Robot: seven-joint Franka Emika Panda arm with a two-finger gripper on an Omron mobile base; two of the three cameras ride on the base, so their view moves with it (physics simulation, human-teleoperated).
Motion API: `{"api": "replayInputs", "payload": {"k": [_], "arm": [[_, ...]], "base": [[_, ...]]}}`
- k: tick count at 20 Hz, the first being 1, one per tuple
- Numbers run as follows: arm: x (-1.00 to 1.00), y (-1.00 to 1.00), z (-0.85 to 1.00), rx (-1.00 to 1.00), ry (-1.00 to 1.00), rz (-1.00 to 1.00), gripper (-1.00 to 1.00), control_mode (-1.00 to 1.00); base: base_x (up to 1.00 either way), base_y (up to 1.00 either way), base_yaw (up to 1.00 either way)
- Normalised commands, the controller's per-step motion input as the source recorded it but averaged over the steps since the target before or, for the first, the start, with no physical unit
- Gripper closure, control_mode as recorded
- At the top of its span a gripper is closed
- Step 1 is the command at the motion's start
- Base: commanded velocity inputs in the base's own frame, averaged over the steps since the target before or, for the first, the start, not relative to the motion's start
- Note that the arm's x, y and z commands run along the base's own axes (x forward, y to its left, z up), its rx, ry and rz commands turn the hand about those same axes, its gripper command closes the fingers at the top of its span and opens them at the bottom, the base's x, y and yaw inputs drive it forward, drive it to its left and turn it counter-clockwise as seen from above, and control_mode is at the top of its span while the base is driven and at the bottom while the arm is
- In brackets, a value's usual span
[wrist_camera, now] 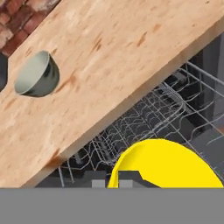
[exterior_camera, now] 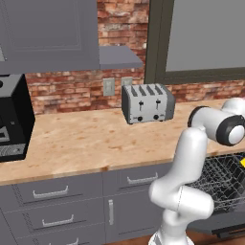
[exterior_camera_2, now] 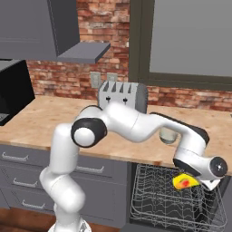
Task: Pick up the cup and bowl from the counter, place them in the dishwasher, and close the dishwasher door.
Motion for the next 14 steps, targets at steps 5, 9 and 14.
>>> {"api": "replayInputs", "payload": {"k": [5, 9, 14], "arm": [[-0.31, 0.19, -0.52, 0.0, -0.03, -0.31, 1.0, -1.0], [-0.02, 0.03, -0.42, 0.0, -0.03, -0.29, 1.0, -1.0], [0.0, 0.02, -0.45, 0.0, -0.03, -0.3, 1.0, -1.0]], "base": [[0.0, 0.0, 0.0], [0.0, 0.0, 0.0], [0.0, 0.0, 0.0]]}}
